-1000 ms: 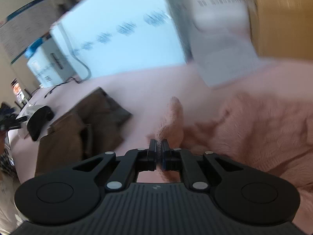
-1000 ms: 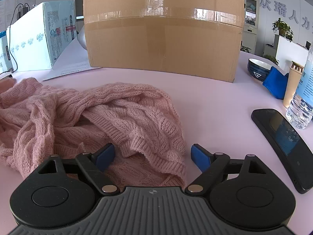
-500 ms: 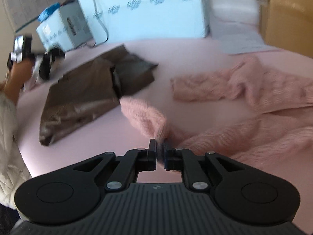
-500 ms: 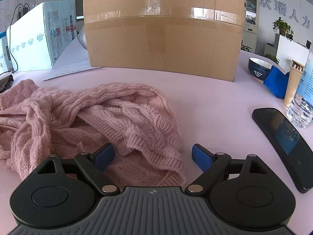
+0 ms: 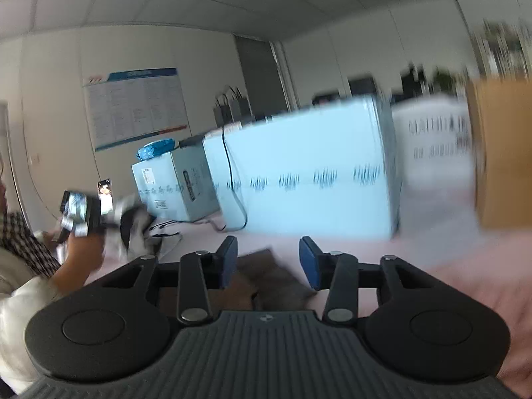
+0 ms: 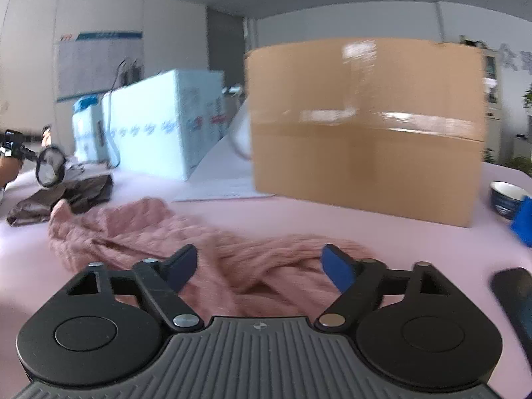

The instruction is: Fold clothes

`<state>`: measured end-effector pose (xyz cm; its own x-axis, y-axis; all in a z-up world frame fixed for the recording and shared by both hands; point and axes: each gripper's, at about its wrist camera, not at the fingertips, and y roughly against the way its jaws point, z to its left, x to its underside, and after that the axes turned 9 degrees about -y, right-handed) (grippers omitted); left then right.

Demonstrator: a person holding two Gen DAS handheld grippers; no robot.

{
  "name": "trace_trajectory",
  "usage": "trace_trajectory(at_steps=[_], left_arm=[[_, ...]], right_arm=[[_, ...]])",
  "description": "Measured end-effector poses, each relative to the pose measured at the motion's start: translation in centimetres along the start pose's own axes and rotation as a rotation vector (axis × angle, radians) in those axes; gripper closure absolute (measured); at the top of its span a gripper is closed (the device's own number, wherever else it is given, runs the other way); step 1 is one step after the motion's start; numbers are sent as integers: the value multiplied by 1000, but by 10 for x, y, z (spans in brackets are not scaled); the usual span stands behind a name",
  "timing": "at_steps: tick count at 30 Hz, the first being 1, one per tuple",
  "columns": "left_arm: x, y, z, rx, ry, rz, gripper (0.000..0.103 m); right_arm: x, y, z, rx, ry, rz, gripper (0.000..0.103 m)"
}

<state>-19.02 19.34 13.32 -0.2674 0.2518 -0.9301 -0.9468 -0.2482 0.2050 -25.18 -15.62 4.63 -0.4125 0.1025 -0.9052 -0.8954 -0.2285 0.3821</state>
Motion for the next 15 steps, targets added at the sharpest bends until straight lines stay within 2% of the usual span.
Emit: trace_trajectory(at_steps=[3,5,6,7,9,13,15], left_arm=[[3,-15,-23,206,-60,76,55],[11,-30,-51,358,-116,168,55],[17,-37,-64,417,-136,216,55],[22,-45,-77,461,-157,259,55],[32,-58,-97,494,-187,313,55],[45,-83,-114,534,-173,406,56],[46,-87,-115,542,-160,425,56]], right_arm=[[-1,-23,16,-37,53,62,43],[1,-36,25,-26,90,91,56],[2,-42,30,-21,107,104,76],[4,-45,33,-19,120,114,88],[9,-41,35,-25,135,116,94],[17,-1,34,-98,145,103,96],[19,19,32,-129,146,96,96]])
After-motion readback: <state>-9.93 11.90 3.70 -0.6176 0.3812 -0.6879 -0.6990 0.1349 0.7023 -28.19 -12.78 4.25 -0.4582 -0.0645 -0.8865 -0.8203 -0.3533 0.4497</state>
